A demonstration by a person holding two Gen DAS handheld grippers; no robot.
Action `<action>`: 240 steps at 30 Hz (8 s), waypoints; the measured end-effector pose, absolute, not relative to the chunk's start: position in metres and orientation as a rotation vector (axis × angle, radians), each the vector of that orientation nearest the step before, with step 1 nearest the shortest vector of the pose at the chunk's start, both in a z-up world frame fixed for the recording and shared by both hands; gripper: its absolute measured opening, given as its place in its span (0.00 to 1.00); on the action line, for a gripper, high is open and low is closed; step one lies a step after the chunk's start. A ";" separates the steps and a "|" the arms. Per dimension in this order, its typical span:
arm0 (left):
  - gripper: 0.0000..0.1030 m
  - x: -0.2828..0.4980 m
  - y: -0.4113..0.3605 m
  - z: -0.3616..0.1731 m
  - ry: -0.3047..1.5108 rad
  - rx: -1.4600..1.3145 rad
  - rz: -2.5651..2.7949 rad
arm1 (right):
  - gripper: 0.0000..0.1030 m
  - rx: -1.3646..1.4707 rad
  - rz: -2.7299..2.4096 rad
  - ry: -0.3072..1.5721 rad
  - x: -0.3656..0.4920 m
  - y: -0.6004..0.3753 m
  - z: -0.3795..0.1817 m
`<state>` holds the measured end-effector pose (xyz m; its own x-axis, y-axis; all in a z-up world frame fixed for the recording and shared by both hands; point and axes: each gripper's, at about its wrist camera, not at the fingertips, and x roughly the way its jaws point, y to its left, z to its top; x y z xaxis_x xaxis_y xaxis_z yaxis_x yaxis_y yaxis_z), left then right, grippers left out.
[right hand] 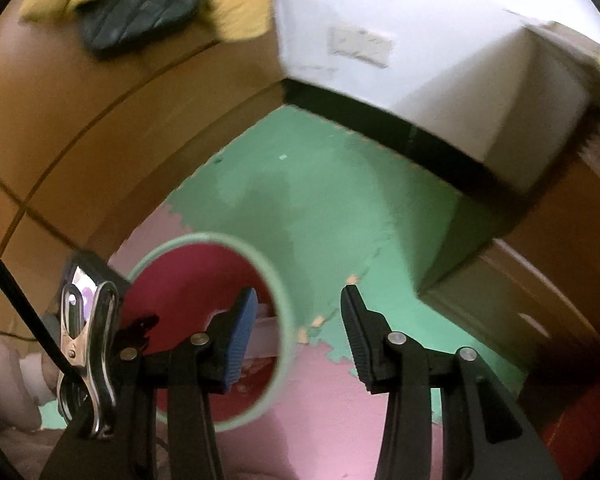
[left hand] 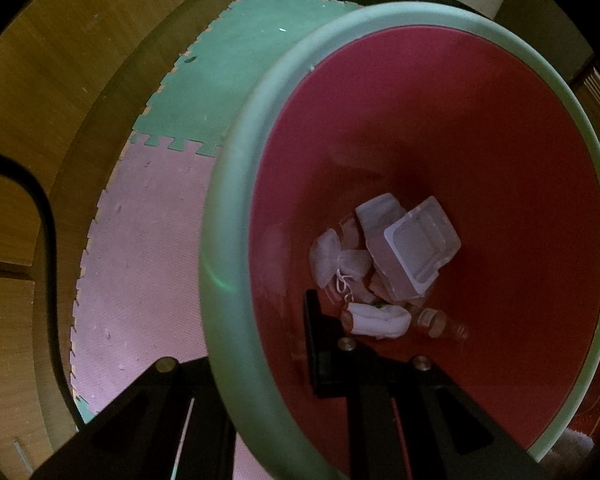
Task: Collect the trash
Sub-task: 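Move the right gripper back to the white shuttlecock on the nightstand, then grasp the white shuttlecock by its cork base with the right gripper, then carry the shuttlecock from the nightstand over the red bucket, then open the right gripper to drop the shuttlecock into the bucket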
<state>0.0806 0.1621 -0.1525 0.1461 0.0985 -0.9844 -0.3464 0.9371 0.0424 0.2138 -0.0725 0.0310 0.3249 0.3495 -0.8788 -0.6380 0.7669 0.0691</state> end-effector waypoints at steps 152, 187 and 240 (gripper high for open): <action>0.10 0.079 0.168 -0.150 1.388 -0.226 0.329 | 0.30 -0.245 0.692 1.054 0.222 -0.083 0.074; 0.10 0.078 0.167 -0.151 1.381 -0.251 0.327 | 0.30 -0.515 0.840 1.294 0.126 -0.005 -0.080; 0.10 0.078 0.164 -0.153 1.385 -0.268 0.330 | 0.48 -0.481 0.885 1.242 0.137 0.014 -0.063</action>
